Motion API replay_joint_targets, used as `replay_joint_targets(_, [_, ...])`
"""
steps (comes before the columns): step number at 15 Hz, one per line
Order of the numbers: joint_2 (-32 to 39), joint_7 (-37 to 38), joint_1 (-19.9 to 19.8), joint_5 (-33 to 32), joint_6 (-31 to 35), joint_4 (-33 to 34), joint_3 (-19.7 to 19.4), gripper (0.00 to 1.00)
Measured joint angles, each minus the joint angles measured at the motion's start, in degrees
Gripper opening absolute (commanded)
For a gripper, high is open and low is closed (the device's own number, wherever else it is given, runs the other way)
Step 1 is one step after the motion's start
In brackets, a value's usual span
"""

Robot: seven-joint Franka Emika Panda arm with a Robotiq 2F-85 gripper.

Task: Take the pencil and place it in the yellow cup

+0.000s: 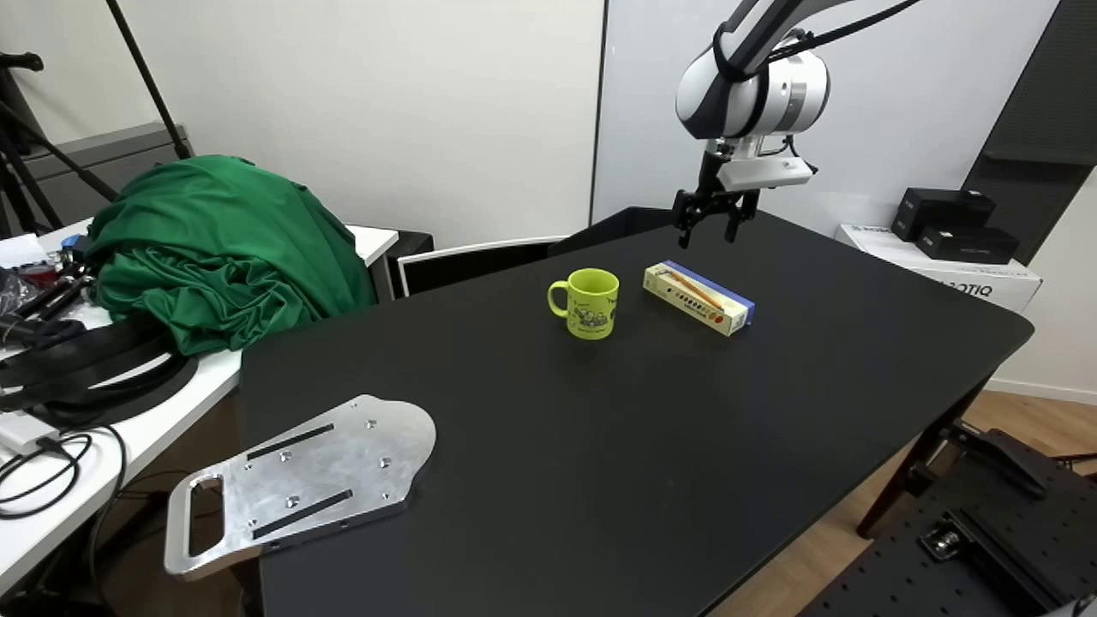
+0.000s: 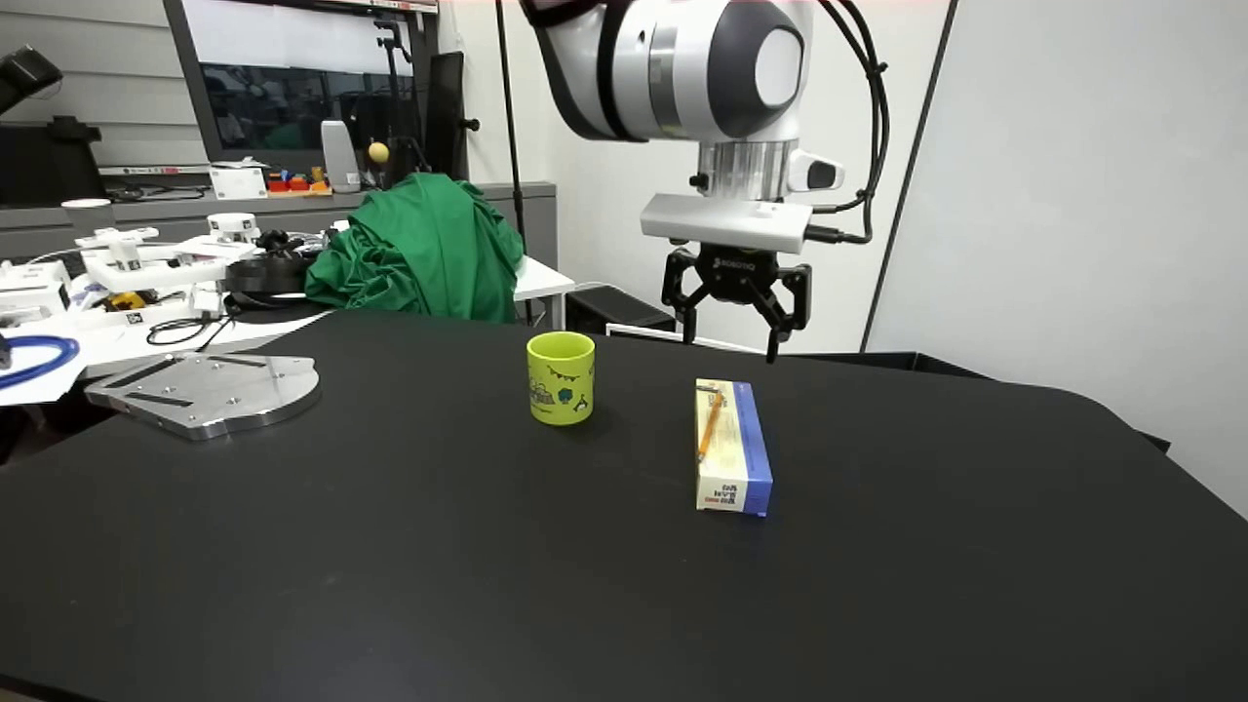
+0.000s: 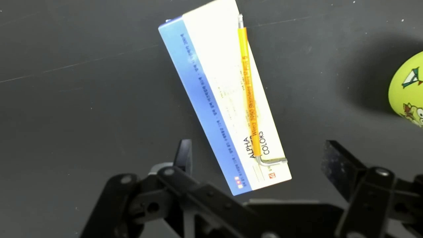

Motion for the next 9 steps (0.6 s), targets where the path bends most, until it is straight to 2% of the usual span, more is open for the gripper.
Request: replay_joint_targets(9, [4.19,0.09,-1.00,4.07,4.43,1.30,0.74,1.00])
